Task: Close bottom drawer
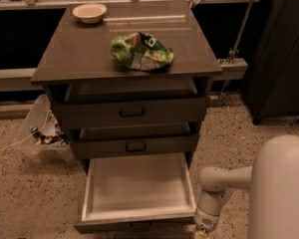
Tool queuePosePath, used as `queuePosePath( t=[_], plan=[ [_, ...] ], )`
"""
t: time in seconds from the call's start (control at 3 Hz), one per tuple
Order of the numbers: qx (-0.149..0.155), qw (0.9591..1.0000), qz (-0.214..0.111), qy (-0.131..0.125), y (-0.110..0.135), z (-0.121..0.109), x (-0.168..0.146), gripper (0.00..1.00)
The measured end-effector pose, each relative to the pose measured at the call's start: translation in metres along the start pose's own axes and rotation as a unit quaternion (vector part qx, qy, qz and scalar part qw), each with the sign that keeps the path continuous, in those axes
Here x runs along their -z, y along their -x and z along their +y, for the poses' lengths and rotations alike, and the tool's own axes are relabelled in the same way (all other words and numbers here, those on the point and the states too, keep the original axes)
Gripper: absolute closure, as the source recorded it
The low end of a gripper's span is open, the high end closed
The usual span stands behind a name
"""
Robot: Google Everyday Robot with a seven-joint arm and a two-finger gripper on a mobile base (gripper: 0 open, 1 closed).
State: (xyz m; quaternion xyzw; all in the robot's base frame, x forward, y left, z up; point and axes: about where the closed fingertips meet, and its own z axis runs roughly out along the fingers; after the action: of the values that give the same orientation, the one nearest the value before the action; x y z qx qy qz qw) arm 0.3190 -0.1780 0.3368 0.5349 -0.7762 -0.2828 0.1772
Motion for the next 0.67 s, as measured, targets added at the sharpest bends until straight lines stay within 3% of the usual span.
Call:
queuePosePath(
  t=[0.33, 0.67],
  plan=[
    [0.0, 1.0, 0.0, 0.0, 0.0, 0.0, 0.0, 1.0],
    [-0.017, 0.9998, -0.003, -0.012, 0.006, -0.026, 0.01, 1.0]
  ],
)
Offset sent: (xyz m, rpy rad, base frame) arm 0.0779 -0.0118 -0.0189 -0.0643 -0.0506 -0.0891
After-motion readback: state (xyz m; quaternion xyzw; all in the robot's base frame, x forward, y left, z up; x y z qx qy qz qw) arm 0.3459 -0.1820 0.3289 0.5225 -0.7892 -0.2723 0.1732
